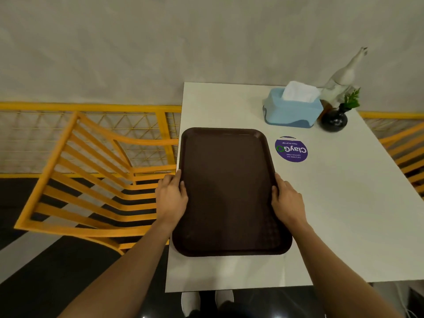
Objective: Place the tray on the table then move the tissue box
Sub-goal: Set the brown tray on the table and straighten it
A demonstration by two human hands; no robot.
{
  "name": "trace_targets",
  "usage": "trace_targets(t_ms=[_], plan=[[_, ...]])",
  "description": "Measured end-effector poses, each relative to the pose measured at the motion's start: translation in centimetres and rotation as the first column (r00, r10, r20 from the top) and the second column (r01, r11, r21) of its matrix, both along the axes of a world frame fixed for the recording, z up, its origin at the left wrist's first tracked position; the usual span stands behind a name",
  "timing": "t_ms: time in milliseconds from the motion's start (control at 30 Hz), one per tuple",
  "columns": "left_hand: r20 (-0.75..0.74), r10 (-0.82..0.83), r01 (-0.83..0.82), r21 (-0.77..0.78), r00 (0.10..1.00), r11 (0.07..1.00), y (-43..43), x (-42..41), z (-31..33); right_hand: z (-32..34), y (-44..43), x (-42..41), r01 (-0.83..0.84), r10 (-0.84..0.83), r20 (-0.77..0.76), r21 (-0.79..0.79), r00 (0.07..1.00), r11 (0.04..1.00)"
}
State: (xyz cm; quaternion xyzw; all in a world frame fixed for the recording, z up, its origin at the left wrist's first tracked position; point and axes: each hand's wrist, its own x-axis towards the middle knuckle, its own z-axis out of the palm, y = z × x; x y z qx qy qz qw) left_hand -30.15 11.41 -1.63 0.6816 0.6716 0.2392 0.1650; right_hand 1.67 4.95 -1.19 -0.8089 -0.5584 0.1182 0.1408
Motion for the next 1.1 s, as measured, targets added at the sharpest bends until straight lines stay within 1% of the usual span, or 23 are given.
trace_targets(t_ms=[67, 167, 367, 567, 633, 767, 833, 967, 1100], plan=[[-0.045, -0.004, 0.003, -0.01, 0.999, 1.0, 0.5, 0.8, 0.1, 0.3, 0.7, 0.7, 0.011, -0.011, 0.023, -0.017, 1.0, 1.0], [-0.076, -0.017, 0.014, -0.036, 0.997, 0.999, 1.0, 1.7, 0.2, 0.5, 1.5, 1.5, 0.015, -0.014, 0.03, -0.036, 0.999, 0.999], [-0.091, -0.012, 0.009, -0.028, 0.996, 1.0, 1.5, 1.8, -0.2, 0.6, 2.1, 1.9, -0.015, 0.015, 0.0, -0.076, 1.0, 0.997], [-0.091, -0.018, 0.015, -0.036, 0.996, 0.999, 2.1, 1.4, -0.1, 0.2, 2.5, 1.5, -0.027, 0.028, 0.016, -0.061, 0.999, 0.998], [-0.086, -0.018, 0.015, -0.034, 0.996, 0.999, 2.0, 1.4, -0.1, 0.0, 2.5, 1.6, -0.026, 0.028, 0.034, -0.062, 0.999, 0.998], [-0.072, -0.018, 0.016, -0.039, 0.997, 0.999, 2.0, 1.4, -0.3, -0.4, 2.2, 1.7, -0.038, 0.04, 0.129, -0.023, 0.991, 0.999], [-0.077, -0.026, 0.023, -0.046, 0.997, 0.999, 1.9, 1.4, -0.4, -0.8, 2.1, 1.8, -0.074, 0.075, 0.127, -0.016, 0.989, 0.997], [-0.082, -0.042, 0.036, -0.063, 0.996, 0.997, 1.4, 1.7, -0.7, -1.7, 2.1, 2.4, -0.096, 0.106, 0.093, -0.103, 0.99, 0.99], [-0.065, -0.028, 0.023, -0.083, 0.997, 0.996, 1.0, 2.1, -0.9, -1.9, 2.5, 3.1, -0.116, 0.128, 0.08, -0.138, 0.989, 0.984]])
